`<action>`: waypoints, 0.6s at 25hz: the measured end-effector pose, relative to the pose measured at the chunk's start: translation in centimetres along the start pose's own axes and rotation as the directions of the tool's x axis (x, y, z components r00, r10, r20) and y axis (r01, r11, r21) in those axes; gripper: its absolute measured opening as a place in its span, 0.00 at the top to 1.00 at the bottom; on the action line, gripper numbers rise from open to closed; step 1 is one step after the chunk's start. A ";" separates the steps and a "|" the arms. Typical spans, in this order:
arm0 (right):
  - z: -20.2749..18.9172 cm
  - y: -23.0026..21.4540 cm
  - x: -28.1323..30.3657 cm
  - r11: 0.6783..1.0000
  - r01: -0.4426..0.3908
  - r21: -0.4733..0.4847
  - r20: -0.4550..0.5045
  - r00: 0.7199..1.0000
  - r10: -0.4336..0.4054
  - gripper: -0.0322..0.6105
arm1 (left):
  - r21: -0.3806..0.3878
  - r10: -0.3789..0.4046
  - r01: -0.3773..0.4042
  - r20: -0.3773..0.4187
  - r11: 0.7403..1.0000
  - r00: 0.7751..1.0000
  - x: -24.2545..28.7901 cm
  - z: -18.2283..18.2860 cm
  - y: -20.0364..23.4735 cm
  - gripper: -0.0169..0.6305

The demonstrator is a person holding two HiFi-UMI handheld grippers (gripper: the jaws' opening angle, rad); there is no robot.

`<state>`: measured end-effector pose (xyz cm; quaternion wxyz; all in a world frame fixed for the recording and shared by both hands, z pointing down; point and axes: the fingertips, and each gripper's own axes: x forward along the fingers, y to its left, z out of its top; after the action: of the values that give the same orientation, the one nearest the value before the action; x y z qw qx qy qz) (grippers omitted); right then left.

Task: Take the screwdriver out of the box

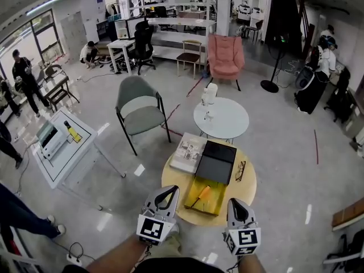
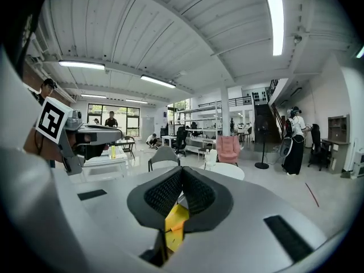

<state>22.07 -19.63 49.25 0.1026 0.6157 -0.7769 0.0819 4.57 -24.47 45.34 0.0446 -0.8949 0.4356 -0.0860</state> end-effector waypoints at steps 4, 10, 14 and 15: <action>-1.2 0.4 2.6 1.000 0.000 0.017 -0.037 0.999 0.001 0.93 | -0.007 -0.021 0.021 -0.017 1.000 1.000 1.7 -1.0 1.3 0.95; -3.6 0.8 6.5 0.999 0.012 0.044 -0.100 0.995 -0.008 0.93 | -0.023 -0.058 0.058 -0.037 0.998 0.998 4.4 -3.1 2.9 0.95; -5.7 0.6 9.2 0.997 0.023 0.076 -0.146 0.989 -0.012 0.89 | -0.031 -0.090 0.089 -0.054 0.996 0.994 6.3 -4.8 3.5 0.95; -6.2 0.6 9.8 0.996 0.025 0.086 -0.158 0.987 -0.011 0.87 | -0.022 -0.100 0.099 -0.061 0.995 0.993 6.8 -5.2 3.7 0.95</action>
<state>19.65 -27.12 57.82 0.1372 0.6182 -0.7566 0.1630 4.85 -32.10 50.69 0.0184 -0.9129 0.3923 -0.1116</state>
